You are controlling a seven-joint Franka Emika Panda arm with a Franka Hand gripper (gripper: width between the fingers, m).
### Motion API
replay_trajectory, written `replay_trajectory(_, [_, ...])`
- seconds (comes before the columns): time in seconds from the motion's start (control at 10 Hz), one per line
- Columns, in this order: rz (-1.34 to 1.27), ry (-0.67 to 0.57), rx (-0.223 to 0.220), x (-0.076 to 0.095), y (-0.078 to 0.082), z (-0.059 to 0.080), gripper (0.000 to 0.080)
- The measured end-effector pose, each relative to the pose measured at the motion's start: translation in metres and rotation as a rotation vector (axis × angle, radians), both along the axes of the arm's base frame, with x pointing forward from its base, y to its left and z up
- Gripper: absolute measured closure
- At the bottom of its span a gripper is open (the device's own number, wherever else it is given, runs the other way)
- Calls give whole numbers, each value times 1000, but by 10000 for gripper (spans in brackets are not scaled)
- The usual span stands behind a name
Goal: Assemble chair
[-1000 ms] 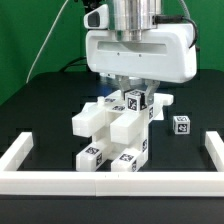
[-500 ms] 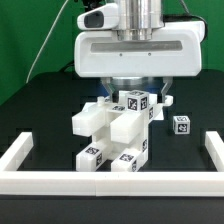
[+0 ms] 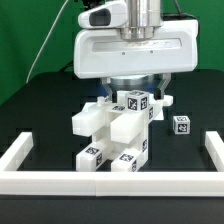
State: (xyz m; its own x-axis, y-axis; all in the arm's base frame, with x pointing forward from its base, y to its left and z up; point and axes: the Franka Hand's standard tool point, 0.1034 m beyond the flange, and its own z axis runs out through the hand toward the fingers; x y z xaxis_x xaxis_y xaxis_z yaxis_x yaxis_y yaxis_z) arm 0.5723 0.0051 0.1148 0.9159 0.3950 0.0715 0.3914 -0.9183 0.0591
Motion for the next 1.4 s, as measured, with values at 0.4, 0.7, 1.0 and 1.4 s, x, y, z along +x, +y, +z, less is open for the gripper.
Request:
replay_trajectory(0.4, [50,4,-12,0,-1,-1,278])
replay_trajectory(0.7, [-141,-2,12,0,0,-1,517])
replay_trajectory(1.0, [-321,-7,31,0,0,-1,517])
replay_trajectory(1.4, [-608,-17,58,3,1,0,517])
